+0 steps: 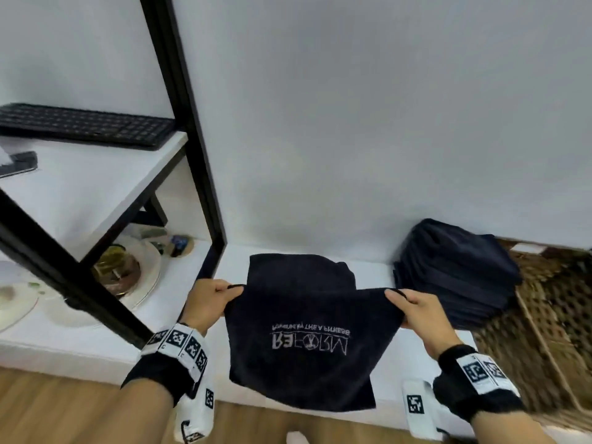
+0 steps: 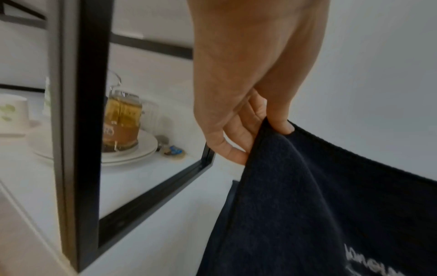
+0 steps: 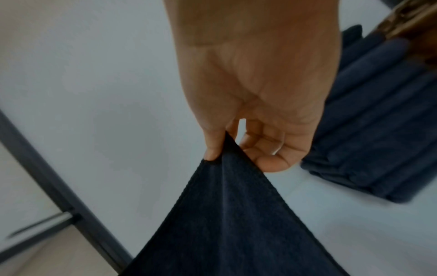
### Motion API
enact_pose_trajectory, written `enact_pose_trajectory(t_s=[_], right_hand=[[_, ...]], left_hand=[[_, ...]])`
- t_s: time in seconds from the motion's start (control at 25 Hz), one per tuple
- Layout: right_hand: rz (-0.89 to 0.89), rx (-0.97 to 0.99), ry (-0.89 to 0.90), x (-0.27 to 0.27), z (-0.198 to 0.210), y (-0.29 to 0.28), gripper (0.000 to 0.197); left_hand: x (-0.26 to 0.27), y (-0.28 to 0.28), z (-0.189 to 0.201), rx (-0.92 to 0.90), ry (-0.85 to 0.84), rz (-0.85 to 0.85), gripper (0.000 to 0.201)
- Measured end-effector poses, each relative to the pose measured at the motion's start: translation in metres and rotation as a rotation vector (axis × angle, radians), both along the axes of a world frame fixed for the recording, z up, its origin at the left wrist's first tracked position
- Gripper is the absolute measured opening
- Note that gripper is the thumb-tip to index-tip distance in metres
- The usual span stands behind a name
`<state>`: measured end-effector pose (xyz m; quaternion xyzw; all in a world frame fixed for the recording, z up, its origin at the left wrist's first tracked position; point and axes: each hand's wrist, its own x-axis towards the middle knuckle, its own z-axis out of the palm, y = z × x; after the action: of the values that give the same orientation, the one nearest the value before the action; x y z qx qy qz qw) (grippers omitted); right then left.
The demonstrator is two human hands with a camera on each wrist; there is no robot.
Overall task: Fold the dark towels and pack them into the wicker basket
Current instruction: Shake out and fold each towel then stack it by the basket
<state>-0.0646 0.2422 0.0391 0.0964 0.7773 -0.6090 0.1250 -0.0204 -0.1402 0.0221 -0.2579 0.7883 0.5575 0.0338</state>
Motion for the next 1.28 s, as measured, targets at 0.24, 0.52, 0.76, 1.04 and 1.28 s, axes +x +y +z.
enact_pose_trajectory(t_s=[0.24, 0.52, 0.76, 1.04, 1.28], right_hand=[[-0.009, 0.052, -0.016, -0.098, -0.084, -0.017, 0.033], [-0.001, 0.307, -0.042, -0.217, -0.185, -0.047, 0.020], [0.129, 0.425, -0.014, -0.241, -0.215, -0.061, 0.019], [-0.125, -0.044, -0.063, -0.221, -0.168, -0.055, 0.013], [-0.254, -0.270, 0.181, -0.174, -0.073, -0.037, 0.057]], left_hand=[[-0.092, -0.002, -0.077, -0.085, -0.012, 0.116, 0.027], [-0.200, -0.001, -0.153, -0.097, -0.018, 0.215, 0.011], [-0.224, 0.000, -0.183, -0.011, -0.089, 0.143, 0.005], [-0.206, -0.013, -0.147, 0.549, -0.092, 0.254, 0.042], [-0.162, -0.030, -0.065, 0.606, 0.156, 0.175, 0.039]])
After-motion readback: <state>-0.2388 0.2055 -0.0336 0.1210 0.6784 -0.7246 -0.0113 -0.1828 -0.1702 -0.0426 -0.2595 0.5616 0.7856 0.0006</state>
